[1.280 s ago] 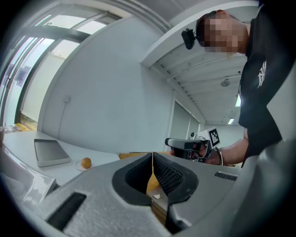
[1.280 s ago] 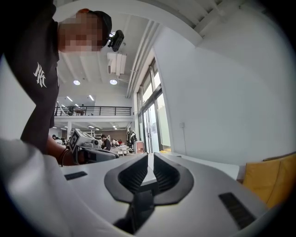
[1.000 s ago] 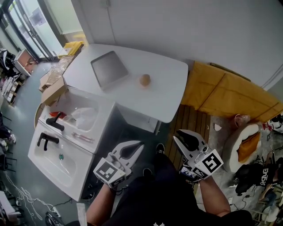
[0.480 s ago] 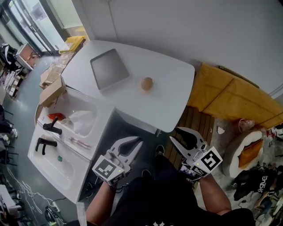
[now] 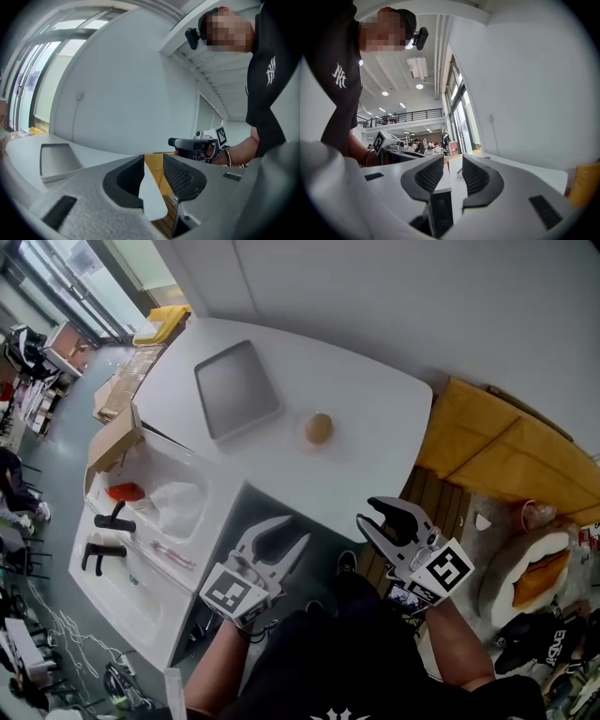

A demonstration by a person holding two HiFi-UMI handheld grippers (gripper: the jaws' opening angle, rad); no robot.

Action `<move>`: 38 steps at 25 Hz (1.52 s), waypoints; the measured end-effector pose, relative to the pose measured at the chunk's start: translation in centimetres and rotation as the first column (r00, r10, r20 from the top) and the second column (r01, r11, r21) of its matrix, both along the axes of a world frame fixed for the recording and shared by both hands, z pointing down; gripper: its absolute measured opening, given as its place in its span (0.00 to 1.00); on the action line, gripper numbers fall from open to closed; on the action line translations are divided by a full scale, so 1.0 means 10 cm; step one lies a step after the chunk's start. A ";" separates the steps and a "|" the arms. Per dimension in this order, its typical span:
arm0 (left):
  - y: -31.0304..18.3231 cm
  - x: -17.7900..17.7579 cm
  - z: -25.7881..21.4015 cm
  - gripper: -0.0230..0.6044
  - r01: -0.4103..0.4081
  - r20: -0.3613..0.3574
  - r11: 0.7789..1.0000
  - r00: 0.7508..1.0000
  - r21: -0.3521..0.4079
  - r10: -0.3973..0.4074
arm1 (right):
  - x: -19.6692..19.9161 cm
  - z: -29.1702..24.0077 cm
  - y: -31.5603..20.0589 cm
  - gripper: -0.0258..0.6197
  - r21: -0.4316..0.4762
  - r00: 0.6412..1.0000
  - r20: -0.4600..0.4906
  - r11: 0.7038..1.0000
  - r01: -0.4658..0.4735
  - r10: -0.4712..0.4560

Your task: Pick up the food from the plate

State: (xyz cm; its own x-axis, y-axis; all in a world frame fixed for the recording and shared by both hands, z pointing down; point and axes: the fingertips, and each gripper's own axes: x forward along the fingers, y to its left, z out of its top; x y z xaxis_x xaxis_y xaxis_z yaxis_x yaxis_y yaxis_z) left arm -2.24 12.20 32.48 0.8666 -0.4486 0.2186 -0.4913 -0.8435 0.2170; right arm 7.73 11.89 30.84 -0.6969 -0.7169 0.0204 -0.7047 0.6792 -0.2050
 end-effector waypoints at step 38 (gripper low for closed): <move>-1.97 -0.22 0.51 0.07 -0.024 -0.067 0.994 0.998 -0.105 0.017 | -0.32 0.56 -2.16 0.23 -0.136 0.994 -0.103 0.990 0.019 -0.034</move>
State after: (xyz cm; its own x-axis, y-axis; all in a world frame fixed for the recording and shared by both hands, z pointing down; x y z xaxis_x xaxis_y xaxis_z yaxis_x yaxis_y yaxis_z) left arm -4.43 -7.50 37.63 0.8895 -0.4080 0.2055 -0.4558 -0.8239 0.3369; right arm 4.50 -9.73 36.40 -0.7044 -0.6840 0.1899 -0.7094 0.6690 -0.2219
